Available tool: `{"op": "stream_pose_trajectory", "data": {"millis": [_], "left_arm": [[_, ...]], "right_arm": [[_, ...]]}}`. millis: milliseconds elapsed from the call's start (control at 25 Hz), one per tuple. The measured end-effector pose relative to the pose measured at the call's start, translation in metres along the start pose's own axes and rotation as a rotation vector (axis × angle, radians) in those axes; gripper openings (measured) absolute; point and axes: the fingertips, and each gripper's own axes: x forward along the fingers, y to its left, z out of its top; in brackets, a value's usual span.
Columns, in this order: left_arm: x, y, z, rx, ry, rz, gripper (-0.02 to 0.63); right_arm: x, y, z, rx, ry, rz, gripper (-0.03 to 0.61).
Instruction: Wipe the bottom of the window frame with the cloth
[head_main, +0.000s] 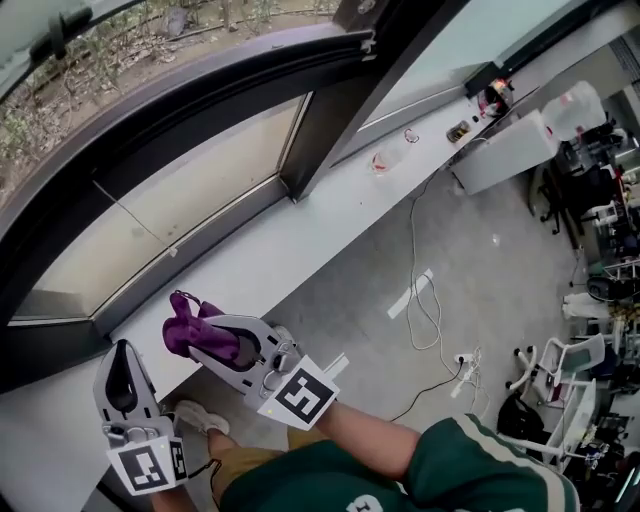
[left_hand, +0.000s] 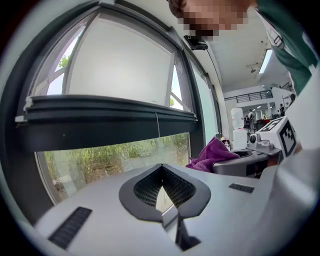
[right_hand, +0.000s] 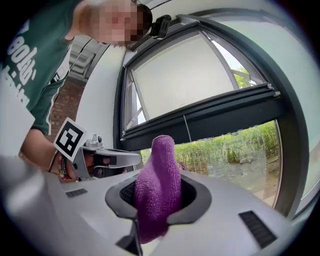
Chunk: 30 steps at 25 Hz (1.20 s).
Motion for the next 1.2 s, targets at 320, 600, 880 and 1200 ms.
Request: {"op": "stream_pose_trajectory", "data": {"millis": [320, 600, 880, 1200], "left_arm": [[-0.042, 0.062, -0.064, -0.091, 0.005, 0.050, 0.008], [-0.067, 0.112, -0.152, -0.086, 0.078, 0.175, 0.008], [-0.062, 0.144, -0.222, -0.145, 0.085, 0.233, 0.008], [-0.068, 0.172, -0.291, -0.208, 0.109, 0.280, 0.008]], "right_arm": [[0.056, 0.064, -0.065, 0.147, 0.052, 0.071, 0.097], [0.111, 0.083, -0.124, 0.196, 0.098, 0.130, 0.097], [0.154, 0.099, -0.193, 0.202, 0.159, 0.173, 0.097], [0.209, 0.136, -0.262, 0.186, 0.174, 0.201, 0.097]]}}
